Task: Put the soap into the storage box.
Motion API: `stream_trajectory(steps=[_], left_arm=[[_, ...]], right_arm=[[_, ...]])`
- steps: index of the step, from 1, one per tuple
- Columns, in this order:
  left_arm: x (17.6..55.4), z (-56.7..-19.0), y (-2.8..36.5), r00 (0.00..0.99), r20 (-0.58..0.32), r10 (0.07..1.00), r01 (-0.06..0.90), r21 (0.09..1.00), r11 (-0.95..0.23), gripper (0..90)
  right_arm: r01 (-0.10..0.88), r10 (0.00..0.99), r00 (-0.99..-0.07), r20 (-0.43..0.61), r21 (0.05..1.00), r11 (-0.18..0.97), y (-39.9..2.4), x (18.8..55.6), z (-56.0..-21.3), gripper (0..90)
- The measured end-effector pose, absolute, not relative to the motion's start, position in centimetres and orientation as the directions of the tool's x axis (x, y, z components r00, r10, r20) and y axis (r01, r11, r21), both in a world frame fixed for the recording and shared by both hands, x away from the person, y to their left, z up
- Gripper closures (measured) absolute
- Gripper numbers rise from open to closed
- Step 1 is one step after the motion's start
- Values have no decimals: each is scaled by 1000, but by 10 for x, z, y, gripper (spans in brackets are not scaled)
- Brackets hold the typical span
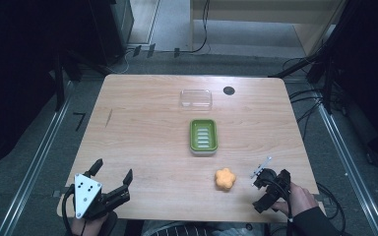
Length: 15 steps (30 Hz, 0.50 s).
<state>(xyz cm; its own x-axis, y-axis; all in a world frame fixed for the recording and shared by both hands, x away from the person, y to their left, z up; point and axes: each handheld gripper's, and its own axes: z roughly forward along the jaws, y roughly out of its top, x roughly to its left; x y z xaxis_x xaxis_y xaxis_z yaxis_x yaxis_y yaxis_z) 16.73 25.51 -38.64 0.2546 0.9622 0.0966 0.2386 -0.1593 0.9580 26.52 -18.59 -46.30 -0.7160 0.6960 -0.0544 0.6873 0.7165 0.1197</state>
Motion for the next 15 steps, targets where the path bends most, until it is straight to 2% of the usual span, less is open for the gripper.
stream_trajectory(steps=[15], left_arm=[[166,-386,255,255,102,962,238,957,-164,137]], right_arm=[[662,673,-738,-61,132,738,-180,265,-462,0]])
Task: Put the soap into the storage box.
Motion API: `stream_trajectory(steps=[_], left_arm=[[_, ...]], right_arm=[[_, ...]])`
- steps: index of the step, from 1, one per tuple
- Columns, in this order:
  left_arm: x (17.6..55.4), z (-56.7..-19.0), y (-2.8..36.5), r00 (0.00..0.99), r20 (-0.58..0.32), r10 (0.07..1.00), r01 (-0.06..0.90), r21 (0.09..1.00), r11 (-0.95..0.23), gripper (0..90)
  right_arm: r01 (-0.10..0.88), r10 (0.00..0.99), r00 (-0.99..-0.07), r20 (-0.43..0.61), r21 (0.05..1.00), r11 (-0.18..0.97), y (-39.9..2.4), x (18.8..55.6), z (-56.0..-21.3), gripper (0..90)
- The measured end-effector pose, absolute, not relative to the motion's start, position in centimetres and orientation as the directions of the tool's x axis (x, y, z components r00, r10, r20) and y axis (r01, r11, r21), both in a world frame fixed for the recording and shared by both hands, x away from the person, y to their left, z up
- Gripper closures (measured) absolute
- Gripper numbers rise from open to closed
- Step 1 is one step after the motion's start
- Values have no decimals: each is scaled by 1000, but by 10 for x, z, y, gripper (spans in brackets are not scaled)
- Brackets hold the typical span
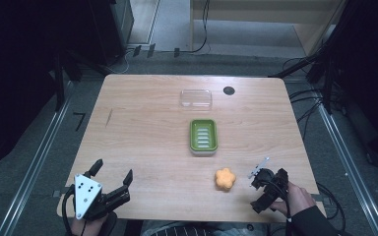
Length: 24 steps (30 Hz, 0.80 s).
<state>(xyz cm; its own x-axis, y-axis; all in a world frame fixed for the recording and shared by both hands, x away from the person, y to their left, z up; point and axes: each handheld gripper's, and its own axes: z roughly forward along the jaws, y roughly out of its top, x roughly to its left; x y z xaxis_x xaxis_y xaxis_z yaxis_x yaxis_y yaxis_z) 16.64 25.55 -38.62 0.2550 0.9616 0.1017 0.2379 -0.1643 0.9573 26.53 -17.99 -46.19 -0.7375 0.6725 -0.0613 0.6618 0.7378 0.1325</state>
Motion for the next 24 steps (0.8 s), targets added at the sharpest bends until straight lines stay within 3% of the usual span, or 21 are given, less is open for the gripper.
stream_trajectory(steps=[9,24], left_arm=[[170,-387,256,266,97,959,240,957,-164,137],[173,-386,249,280,104,954,236,956,-174,137]], right_arm=[[628,644,-758,-99,156,763,-167,269,-461,0],[591,612,-787,-72,194,783,-150,271,-457,0]])
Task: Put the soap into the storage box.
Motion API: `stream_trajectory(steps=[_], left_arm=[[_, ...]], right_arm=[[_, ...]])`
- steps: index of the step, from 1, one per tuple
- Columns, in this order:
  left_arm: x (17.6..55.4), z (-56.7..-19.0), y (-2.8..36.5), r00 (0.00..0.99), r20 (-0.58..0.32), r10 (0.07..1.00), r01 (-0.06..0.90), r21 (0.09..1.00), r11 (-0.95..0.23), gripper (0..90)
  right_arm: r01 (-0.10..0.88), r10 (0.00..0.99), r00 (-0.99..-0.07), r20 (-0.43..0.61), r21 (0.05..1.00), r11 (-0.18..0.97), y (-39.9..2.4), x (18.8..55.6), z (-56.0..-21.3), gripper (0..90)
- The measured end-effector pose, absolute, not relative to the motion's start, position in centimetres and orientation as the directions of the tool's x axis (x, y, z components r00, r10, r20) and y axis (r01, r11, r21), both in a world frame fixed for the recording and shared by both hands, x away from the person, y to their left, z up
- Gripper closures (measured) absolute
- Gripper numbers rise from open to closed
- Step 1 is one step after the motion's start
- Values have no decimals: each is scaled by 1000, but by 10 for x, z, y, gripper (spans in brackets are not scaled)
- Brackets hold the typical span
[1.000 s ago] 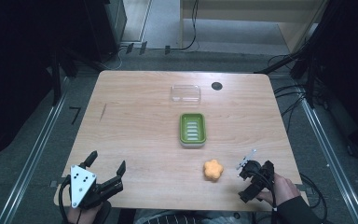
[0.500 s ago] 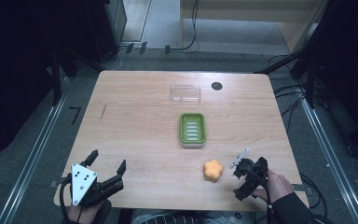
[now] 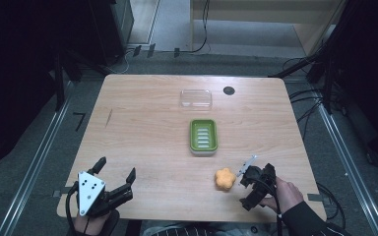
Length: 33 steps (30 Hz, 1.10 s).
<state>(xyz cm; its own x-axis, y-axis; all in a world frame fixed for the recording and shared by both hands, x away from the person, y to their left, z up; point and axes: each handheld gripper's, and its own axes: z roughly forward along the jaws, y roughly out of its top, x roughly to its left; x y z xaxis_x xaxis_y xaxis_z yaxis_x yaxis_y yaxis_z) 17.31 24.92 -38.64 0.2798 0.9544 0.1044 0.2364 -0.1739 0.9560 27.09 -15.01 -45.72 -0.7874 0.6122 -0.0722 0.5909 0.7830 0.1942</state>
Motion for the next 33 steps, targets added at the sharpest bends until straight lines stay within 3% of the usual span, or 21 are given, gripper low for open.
stream_trajectory(steps=[29,33], left_arm=[[178,-387,245,296,106,949,238,954,-181,137],[177,-386,248,290,107,951,240,954,-181,137]], right_arm=[[561,579,-815,-22,217,799,-113,290,-455,5],[549,567,-823,-21,223,806,-106,293,-454,48]])
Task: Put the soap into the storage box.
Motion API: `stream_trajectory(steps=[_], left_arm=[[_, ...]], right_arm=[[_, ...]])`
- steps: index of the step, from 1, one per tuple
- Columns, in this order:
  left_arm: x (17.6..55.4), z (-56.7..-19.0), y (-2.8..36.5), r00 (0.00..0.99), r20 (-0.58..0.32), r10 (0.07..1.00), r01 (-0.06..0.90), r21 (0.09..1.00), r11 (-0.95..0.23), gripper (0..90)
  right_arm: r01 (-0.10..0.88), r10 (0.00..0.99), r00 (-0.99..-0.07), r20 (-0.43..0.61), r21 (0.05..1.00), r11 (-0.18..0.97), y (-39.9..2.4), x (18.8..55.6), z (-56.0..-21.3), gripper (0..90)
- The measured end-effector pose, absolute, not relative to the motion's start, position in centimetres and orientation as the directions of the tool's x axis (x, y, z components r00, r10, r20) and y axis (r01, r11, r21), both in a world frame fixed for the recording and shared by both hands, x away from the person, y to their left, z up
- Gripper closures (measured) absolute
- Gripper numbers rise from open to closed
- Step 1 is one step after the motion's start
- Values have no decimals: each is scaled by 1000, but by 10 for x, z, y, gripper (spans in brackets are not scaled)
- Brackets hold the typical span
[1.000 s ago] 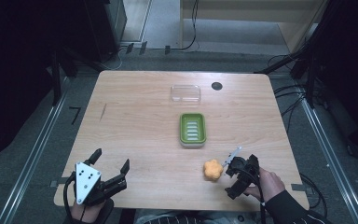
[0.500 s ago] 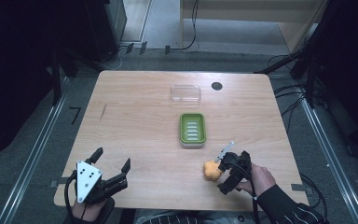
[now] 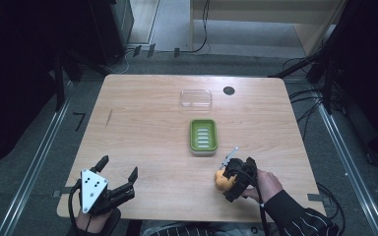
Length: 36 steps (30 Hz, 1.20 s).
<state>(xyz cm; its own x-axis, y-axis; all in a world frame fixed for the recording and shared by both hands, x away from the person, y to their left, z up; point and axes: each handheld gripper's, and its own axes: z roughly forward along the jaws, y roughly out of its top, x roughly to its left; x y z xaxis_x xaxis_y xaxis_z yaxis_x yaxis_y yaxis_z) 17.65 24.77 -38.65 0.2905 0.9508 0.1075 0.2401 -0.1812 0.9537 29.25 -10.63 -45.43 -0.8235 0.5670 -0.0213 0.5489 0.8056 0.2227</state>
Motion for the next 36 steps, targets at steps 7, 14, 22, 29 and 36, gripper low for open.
stream_trajectory(steps=[7,14,22,29,36], left_arm=[[175,-386,248,285,109,952,246,952,-182,137],[175,-386,249,283,105,953,249,952,-178,137],[175,-386,249,284,105,953,248,952,-178,137],[175,-386,250,283,101,954,245,954,-174,137],[175,-386,250,285,103,953,245,953,-176,137]], right_arm=[[530,547,-836,-34,209,822,-97,296,-457,174],[525,543,-839,-48,197,828,-94,297,-460,336],[539,556,-830,-46,195,820,-95,297,-461,400],[549,567,-823,-41,198,812,-96,297,-461,404],[549,568,-822,-42,208,810,-97,296,-461,404]])
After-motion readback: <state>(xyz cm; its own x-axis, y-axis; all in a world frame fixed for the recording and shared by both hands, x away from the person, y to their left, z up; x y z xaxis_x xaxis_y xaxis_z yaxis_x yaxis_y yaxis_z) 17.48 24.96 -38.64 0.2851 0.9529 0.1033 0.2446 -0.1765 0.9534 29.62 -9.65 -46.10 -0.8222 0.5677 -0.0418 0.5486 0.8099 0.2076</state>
